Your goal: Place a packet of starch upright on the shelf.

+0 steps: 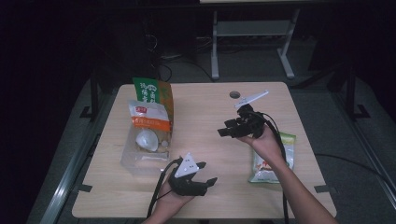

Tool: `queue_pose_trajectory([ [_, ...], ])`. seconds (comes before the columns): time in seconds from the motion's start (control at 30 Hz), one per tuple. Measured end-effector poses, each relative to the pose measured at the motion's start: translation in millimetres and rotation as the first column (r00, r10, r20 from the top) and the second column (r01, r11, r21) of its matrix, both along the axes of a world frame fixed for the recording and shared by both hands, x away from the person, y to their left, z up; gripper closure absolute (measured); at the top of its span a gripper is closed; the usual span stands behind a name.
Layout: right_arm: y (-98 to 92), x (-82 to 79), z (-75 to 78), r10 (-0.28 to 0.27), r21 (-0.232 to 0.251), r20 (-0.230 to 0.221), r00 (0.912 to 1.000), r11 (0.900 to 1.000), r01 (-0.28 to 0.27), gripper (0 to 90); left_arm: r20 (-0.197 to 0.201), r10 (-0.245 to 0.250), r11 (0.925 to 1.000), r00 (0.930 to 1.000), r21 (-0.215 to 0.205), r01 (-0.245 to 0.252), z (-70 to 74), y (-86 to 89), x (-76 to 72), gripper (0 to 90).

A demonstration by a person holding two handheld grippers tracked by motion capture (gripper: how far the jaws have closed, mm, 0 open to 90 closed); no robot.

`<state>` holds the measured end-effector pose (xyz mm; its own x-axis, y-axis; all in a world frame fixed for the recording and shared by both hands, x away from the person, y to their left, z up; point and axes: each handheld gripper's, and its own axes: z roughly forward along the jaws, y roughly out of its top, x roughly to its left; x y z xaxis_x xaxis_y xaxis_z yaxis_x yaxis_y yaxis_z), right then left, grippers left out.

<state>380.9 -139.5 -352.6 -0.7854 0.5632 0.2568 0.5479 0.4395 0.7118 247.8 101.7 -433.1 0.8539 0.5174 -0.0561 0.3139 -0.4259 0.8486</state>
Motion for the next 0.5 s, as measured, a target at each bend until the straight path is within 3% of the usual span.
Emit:
queue_pose_trajectory([
  [0.17,-22.0,-4.2,-2.7,-0.045,0.000,-0.006,0.9990,0.999,0.045,42.9,-0.004,-0.013,0.9999,0.9999,-0.008,0.013,2.1,-8.2,3.5,33.8],
  [0.5,-57.8,-11.0,-13.2,-0.076,-0.024,-0.039,0.9964,0.997,0.075,38.3,-0.022,-0.046,0.9989,0.9987,-0.007,0.046,2.9,-30.5,10.5,33.9],
])
